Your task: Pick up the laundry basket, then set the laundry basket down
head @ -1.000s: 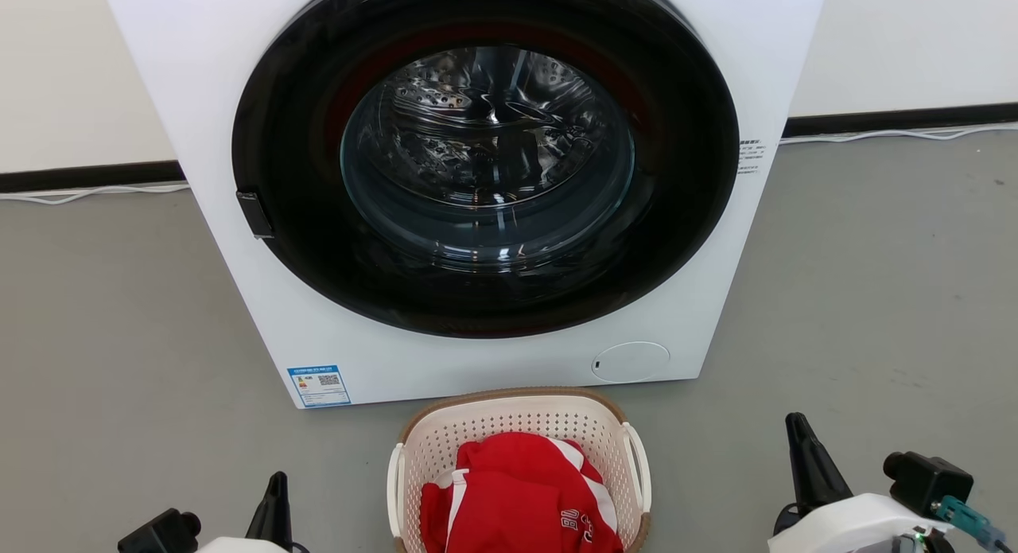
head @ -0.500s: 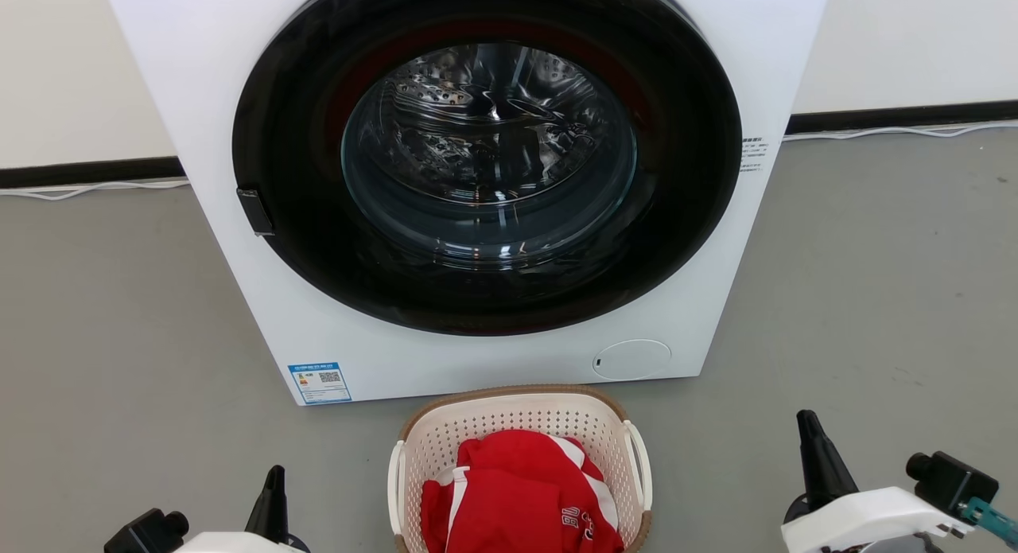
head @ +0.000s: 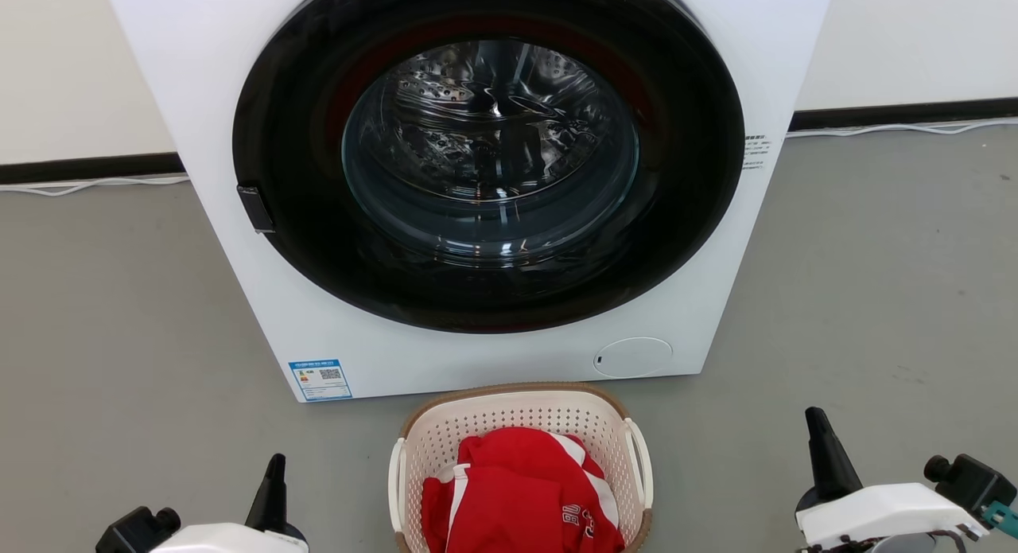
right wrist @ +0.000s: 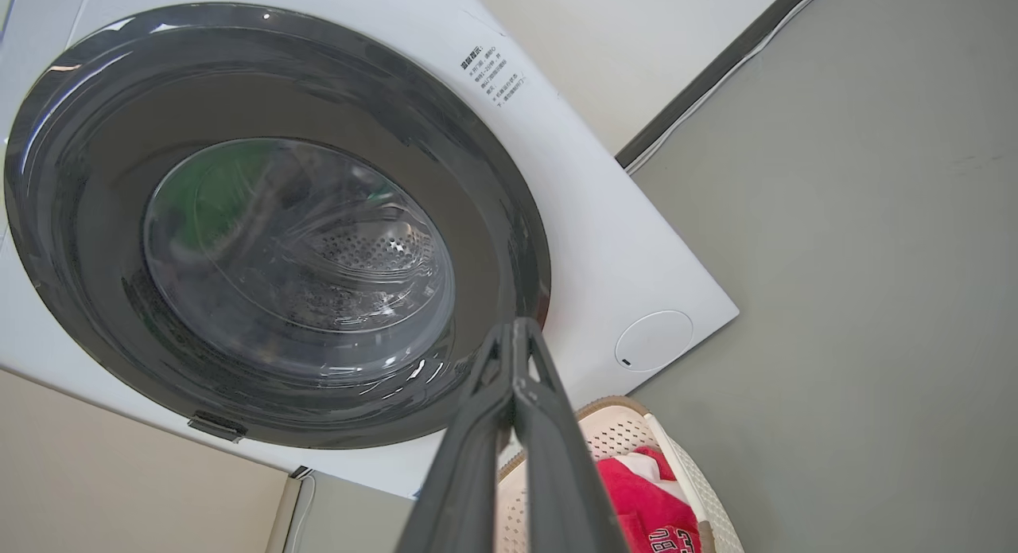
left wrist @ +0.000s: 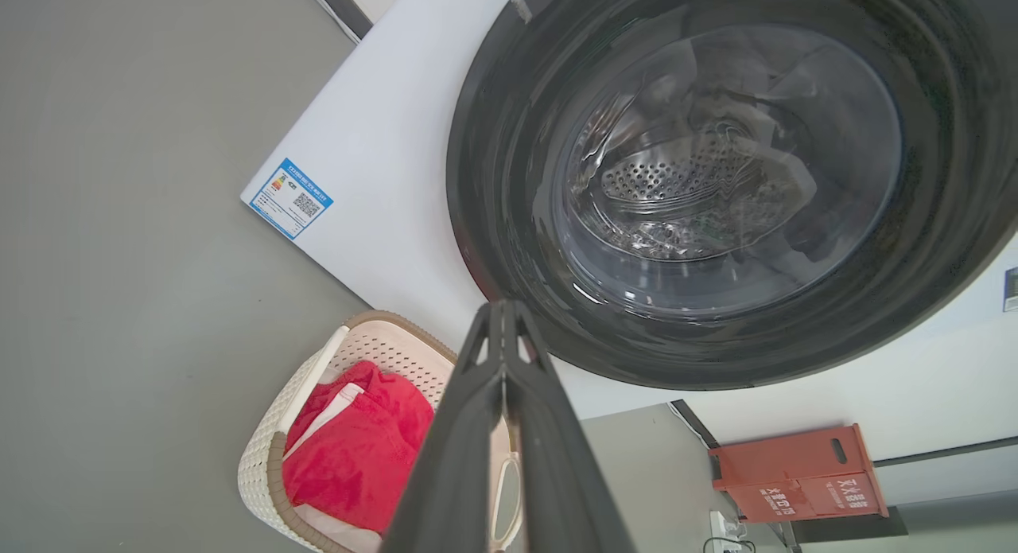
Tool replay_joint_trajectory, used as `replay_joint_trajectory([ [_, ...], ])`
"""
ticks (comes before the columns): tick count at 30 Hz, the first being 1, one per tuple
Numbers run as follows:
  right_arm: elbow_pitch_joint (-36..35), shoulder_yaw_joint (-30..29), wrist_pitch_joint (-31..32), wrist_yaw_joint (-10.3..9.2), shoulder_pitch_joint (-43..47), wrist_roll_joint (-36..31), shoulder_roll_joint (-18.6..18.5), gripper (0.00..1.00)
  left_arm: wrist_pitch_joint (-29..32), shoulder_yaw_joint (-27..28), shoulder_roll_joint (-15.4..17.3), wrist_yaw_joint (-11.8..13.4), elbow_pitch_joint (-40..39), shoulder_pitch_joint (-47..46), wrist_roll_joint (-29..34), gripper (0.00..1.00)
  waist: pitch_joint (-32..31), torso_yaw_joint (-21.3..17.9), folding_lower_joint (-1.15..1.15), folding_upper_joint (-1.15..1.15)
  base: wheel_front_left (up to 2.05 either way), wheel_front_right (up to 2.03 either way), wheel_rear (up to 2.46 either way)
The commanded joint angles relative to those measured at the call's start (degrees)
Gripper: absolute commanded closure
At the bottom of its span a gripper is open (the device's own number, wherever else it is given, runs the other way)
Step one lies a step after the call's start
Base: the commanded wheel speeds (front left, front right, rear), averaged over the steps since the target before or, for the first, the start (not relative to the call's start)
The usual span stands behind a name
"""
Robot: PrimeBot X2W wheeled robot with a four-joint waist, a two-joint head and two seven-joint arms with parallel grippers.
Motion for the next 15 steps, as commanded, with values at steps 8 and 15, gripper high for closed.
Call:
replay_joint_trajectory([
  [8, -2.55, -0.06, 1.57, 0.24, -2.72, 6.87, -0.2, 1.0, 1.58, 1.44, 0.48, -0.89, -2.65, -3.49, -5.63, 1.0, 0.18, 0.07, -0.01, 0.0, 0.0, 0.0, 0.0],
  [15, -3.11, -0.43, 2.73, 0.26, -2.85, 11.97, -0.16, 1.0, 2.74, 1.73, 0.46, -1.17, -3.38, -3.74, -9.66, 1.0, 0.34, 0.14, -0.01, 0.0, 0.0, 0.0, 0.0],
])
